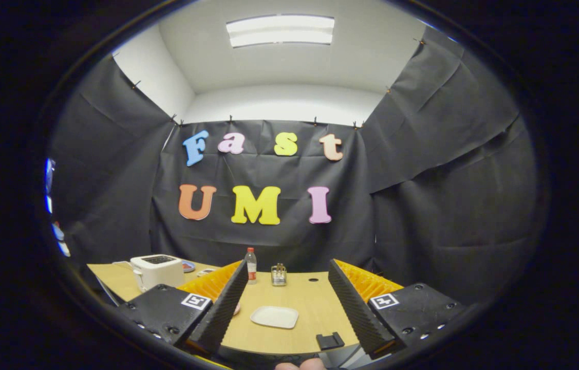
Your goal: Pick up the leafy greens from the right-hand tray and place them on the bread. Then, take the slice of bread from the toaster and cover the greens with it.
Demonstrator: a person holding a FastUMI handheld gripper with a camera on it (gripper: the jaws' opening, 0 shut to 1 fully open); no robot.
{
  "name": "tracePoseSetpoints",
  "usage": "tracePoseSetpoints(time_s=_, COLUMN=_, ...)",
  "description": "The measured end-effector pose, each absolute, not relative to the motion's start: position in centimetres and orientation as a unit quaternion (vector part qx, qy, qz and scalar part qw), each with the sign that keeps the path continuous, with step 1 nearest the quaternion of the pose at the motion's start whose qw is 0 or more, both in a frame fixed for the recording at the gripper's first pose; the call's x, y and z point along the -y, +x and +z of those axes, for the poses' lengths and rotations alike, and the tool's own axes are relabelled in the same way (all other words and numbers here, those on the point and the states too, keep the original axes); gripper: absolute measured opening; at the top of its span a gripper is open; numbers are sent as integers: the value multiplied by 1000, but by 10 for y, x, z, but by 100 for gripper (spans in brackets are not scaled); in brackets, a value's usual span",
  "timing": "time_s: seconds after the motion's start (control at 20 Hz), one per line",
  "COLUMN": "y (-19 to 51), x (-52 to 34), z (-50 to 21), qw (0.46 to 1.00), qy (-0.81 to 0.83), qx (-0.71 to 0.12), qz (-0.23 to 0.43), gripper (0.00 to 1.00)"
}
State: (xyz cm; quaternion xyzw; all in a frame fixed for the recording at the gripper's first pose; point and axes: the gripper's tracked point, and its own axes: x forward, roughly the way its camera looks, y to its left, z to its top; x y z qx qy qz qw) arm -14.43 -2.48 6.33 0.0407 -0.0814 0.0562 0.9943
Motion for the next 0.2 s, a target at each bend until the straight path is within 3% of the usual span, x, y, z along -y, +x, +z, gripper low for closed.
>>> tracePoseSetpoints(time_s=0.2, y=-138, x=25, z=66, qw=995, qy=44, qx=68, qz=57, gripper=96)
